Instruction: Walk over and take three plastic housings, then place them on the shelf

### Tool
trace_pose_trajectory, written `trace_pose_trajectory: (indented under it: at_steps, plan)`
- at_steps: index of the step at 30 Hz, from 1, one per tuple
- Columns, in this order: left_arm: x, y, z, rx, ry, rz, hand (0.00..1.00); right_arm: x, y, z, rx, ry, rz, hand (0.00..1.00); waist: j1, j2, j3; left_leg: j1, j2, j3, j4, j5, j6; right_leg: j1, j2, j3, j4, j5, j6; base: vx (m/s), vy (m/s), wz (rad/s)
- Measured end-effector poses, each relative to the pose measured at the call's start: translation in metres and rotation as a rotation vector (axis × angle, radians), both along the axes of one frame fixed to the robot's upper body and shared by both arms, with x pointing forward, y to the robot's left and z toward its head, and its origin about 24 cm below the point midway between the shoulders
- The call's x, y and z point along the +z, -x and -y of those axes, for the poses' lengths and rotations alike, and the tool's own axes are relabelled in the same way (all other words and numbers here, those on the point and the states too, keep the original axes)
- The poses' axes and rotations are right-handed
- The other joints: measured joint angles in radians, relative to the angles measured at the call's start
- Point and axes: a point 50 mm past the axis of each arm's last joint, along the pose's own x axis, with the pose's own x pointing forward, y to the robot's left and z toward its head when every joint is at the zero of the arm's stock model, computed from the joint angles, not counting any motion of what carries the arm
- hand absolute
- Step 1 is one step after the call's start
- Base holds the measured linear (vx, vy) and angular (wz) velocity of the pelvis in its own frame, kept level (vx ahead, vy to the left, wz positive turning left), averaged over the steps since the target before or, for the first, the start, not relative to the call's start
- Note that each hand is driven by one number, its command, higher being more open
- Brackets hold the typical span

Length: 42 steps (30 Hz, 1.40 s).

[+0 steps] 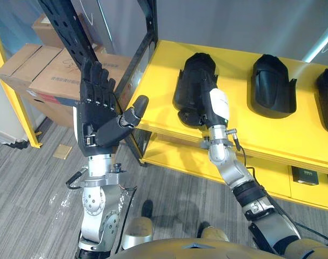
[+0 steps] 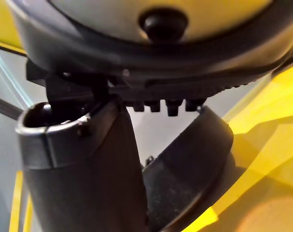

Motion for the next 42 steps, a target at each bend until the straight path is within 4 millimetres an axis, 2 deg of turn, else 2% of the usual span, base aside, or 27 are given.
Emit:
trace_pose_trajectory:
  at_steps: [15,21,34,42]
  plan:
    - [0.000,0.000,0.002,-0.023,0.004,0.008,1.00,0.010,-0.019,0.005,-0.058,0.031,0.015,1.00,0.007,0.002,0.018,-0.008,0.002,-0.022,-0.004,0.023,-0.003,0.000,0.002,-0.020,0.008,0.000,-0.001,-0.03,-0.016,0.04]
    - [0.001,0.000,0.002,-0.031,0.012,0.011,1.00,0.023,-0.031,0.011,-0.091,0.053,0.037,1.00,0.013,0.004,0.035,-0.024,0.001,-0.039,-0.006,0.038,-0.004,-0.014,0.001,-0.033,0.023,-0.001,-0.002,-0.06,-0.018,0.08]
    - [0.000,-0.001,0.001,-0.041,0.019,0.008,1.00,0.035,-0.044,0.026,-0.138,0.107,0.046,1.00,0.024,0.005,0.041,-0.036,-0.001,-0.046,-0.006,0.053,-0.002,-0.022,-0.004,-0.044,0.034,0.000,0.000,-0.02,-0.012,0.02]
    - [-0.001,-0.001,0.001,-0.043,0.018,0.004,1.00,0.048,-0.051,0.034,-0.159,0.139,0.069,1.00,0.029,0.017,0.058,-0.028,-0.001,-0.053,-0.021,0.064,-0.003,-0.021,-0.005,-0.050,0.036,0.001,0.001,-0.01,-0.010,0.01]
